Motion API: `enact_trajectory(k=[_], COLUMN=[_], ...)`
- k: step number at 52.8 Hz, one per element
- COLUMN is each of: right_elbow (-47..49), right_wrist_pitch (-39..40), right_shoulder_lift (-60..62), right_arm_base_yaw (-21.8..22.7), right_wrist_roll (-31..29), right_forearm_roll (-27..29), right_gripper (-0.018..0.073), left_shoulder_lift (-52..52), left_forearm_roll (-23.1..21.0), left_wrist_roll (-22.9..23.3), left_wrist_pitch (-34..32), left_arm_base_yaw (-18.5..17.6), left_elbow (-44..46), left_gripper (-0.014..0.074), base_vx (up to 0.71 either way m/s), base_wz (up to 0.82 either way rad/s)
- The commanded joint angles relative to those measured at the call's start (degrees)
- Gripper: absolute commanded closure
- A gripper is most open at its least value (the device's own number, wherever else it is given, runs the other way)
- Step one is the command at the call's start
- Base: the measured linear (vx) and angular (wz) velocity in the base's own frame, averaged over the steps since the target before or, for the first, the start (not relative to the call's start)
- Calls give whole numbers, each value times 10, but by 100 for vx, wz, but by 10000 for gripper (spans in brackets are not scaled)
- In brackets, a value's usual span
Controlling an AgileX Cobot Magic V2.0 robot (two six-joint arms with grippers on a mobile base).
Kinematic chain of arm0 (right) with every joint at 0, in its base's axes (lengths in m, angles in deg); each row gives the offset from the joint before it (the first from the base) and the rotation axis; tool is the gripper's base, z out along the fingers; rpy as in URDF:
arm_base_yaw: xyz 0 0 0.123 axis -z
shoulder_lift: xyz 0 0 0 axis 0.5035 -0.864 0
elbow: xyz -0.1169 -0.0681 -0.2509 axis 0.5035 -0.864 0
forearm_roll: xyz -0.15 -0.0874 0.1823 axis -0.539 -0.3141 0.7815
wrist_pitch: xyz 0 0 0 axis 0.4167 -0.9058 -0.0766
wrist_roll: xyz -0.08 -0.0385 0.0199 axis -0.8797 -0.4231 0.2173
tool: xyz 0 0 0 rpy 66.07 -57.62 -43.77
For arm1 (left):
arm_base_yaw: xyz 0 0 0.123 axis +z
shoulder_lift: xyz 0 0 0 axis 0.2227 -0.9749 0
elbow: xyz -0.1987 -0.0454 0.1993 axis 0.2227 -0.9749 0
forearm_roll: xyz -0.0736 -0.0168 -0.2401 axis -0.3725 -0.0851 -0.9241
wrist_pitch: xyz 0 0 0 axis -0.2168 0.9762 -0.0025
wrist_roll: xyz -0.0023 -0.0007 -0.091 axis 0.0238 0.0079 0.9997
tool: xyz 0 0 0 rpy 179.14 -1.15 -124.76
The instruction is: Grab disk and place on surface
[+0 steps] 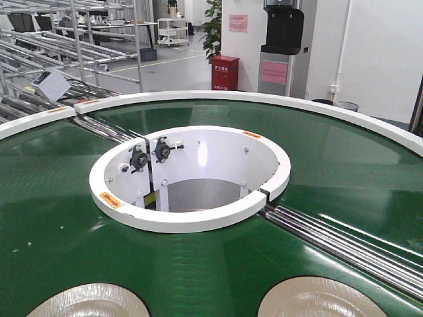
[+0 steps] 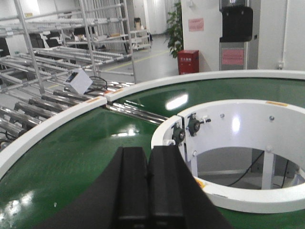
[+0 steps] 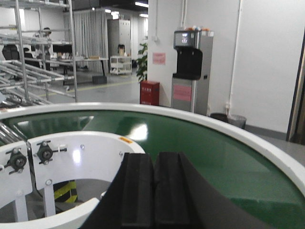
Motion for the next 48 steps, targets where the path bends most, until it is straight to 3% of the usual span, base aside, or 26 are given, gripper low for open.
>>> enact_trajectory(k=[1, 10, 20, 24, 30, 38, 42, 48], right_elbow=[23, 23, 23, 23, 23, 23, 30, 77], right_wrist_pitch=[39, 35, 38, 42, 42, 36, -3, -153], right_shoulder_lift=[0, 0, 0, 0, 0, 0, -1, -38], right_arm_base_yaw=[1, 1, 1, 1, 1, -3, -12, -18], right_wrist_roll=[3, 3, 3, 1, 0, 11, 29, 34], right_forearm_roll=[0, 0, 1, 0, 0, 3, 5, 28], right_gripper=[515, 316, -61, -165, -167, -139, -107, -48], left_shoulder_lift=[2, 2, 1, 0, -5, -21, -29, -67], left_forearm_roll=[-4, -3, -3, -3, -3, -4, -4, -5], left_wrist_roll=[5, 0, 0, 0, 0, 34, 50, 34], left_wrist_pitch=[-48, -47, -47, -47, -48, -30, 22, 147], left_arm_base_yaw=[-1, -1, -1, -1, -1, -2, -5, -19], left_elbow=[22, 22, 22, 22, 22, 23, 36, 86], left_gripper=[559, 399, 110, 17, -48, -35, -14, 32], base_vx=[0, 0, 0, 0, 0, 0, 0, 0], base_wz=[0, 0, 0, 0, 0, 0, 0, 0])
